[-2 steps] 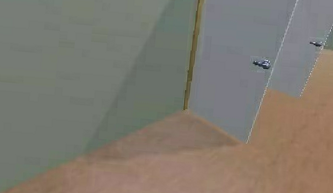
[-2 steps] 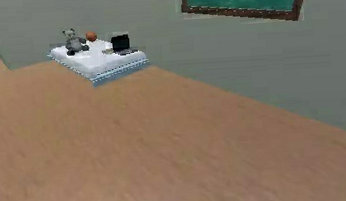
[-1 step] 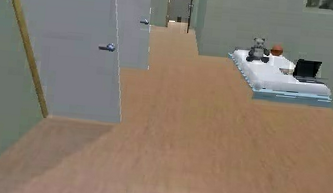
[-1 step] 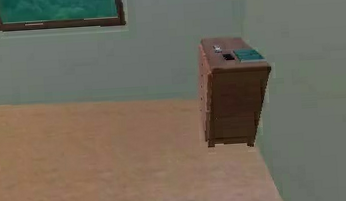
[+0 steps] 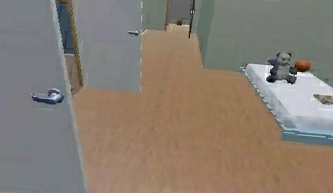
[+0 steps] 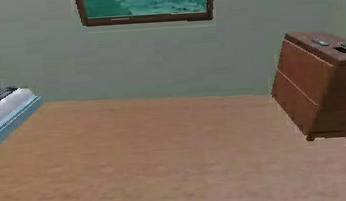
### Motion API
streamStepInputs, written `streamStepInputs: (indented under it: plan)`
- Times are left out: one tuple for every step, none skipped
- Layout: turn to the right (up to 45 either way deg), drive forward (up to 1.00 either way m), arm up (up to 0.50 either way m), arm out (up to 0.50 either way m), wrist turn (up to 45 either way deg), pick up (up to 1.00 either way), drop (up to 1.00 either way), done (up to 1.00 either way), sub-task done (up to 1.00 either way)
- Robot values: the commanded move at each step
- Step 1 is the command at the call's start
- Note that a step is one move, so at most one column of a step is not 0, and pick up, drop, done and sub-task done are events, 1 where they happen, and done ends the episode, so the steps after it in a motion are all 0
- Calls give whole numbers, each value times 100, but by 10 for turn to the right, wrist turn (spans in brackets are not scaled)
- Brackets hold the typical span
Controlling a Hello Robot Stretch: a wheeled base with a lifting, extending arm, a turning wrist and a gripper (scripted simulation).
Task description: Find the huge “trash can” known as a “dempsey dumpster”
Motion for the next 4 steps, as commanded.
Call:
streamStepInputs:
  plan:
    - [0, 100, 0, 0, 0, 0, 0, 0, 0]
    - [0, 100, 0, 0, 0, 0, 0, 0, 0]
    - [0, 100, 0, 0, 0, 0, 0, 0, 0]
    - [0, 100, 0, 0, 0, 0, 0, 0, 0]
